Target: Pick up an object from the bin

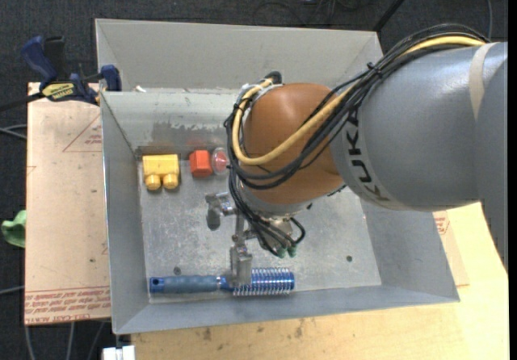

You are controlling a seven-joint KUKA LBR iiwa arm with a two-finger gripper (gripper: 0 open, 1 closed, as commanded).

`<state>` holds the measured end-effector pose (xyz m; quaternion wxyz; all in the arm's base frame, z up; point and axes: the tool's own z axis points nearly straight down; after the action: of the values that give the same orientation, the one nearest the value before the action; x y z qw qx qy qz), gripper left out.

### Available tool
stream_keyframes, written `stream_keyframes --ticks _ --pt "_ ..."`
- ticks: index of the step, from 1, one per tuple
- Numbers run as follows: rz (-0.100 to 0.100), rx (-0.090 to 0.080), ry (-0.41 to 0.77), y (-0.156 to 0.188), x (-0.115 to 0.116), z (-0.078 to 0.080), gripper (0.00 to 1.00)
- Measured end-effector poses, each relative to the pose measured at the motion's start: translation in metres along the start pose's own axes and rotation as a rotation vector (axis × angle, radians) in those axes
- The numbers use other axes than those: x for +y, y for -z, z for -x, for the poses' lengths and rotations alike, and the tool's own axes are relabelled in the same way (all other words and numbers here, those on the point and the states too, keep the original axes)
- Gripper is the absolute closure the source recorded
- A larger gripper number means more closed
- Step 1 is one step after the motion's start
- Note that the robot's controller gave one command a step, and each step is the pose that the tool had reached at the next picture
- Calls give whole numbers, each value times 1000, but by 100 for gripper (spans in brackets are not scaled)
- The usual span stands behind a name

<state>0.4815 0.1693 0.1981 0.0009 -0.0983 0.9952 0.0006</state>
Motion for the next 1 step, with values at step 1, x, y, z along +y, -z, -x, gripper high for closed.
stream_keyframes --ticks 1 --pt "0 2 151 -120 -21 4 0"
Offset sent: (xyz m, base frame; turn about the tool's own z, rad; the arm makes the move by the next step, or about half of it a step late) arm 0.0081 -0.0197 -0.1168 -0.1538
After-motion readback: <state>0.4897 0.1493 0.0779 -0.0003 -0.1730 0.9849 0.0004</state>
